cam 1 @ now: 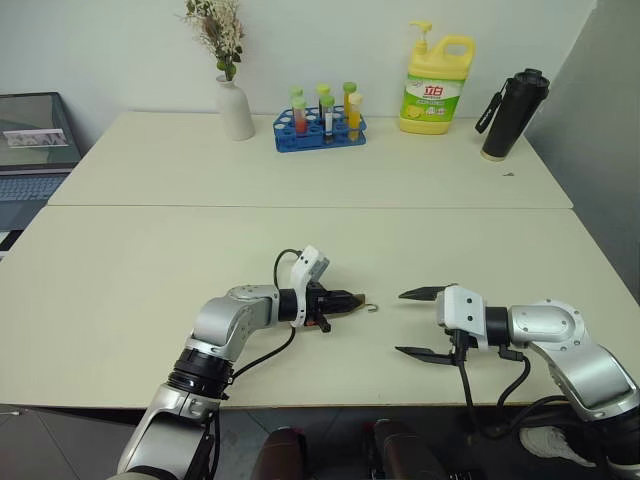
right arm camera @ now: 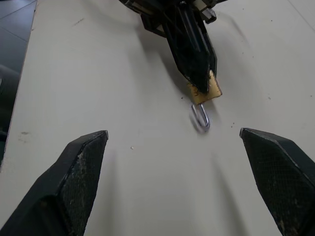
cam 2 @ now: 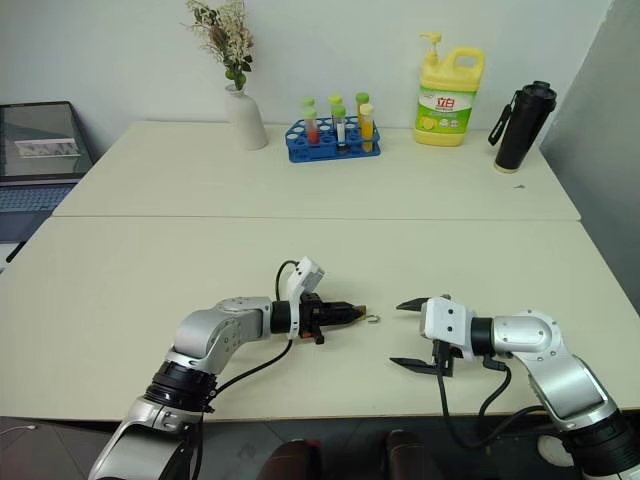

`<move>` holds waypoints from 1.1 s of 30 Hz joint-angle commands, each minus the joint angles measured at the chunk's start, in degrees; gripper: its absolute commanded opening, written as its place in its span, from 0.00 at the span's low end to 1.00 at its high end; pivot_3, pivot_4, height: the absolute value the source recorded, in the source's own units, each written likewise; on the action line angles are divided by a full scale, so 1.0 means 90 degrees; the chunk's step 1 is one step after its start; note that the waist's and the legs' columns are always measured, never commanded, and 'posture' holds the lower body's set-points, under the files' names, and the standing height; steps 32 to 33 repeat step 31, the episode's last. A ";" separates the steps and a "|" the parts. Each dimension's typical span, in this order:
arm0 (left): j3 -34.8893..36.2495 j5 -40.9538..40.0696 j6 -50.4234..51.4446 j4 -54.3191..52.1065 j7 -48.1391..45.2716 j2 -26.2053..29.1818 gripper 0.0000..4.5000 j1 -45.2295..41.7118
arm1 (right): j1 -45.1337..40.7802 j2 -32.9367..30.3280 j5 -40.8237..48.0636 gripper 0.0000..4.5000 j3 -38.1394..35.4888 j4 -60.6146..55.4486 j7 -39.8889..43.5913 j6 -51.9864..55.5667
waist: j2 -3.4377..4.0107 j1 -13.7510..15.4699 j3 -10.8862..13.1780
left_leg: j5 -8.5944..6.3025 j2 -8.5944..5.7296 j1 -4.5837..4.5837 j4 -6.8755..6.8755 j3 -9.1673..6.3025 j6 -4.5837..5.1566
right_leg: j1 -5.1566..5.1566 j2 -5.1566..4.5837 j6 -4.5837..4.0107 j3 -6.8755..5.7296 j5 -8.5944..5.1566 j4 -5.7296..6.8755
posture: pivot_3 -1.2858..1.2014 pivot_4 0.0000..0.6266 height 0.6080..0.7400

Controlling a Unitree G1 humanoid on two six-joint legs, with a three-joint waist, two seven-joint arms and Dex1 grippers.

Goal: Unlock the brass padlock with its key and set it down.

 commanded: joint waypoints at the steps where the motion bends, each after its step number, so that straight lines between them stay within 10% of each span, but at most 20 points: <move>1: 0.0016 0.0225 -0.0425 0.0174 -0.0005 -0.0023 0.47 -0.0267 | -0.0017 -0.0054 0.0088 1.00 -0.0131 -0.0227 -0.0001 0.0039 | 0.0000 -0.0003 0.0000 | 0.0000 -0.0001 0.0000 0.0000 0.0001 0.0000 | 0.0000 0.0000 0.0000 0.0001 0.0000 0.0001 | 0.52 0.24 1.00; 6: 0.0227 0.0589 -0.1306 0.0371 0.0010 0.0164 0.81 -0.0515 | -0.0052 -0.0076 0.0131 1.00 -0.0180 -0.0180 0.0033 0.0112 | 0.0000 -0.0005 0.0000 | 0.0000 -0.0005 0.0000 0.0000 0.0002 0.0000 | 0.0000 0.0001 0.0002 0.0001 0.0001 0.0000 | 0.52 0.24 1.00; 19: 0.1549 0.0822 -0.2558 -0.3147 -0.0582 0.2722 0.81 0.1975 | -0.0754 -0.0042 0.0285 1.00 -0.0388 0.0530 0.0198 0.0064 | 0.0004 -0.0051 0.0011 | -0.0001 0.0018 0.0001 -0.0011 0.0021 -0.0001 | -0.0003 -0.0027 0.0002 0.0015 0.0002 -0.0025 | 0.52 0.24 1.00; 33: 0.2320 0.0208 -0.2025 -0.4974 -0.0196 0.2874 0.81 0.3965 | -0.1450 -0.0029 0.0360 1.00 -0.0188 0.1458 0.1034 -0.0216 | 0.0008 0.0046 0.0027 | -0.0002 0.0006 -0.0012 -0.0008 0.0010 0.0003 | 0.0002 -0.0048 0.0012 -0.0005 0.0008 -0.0045 | 0.52 0.24 1.00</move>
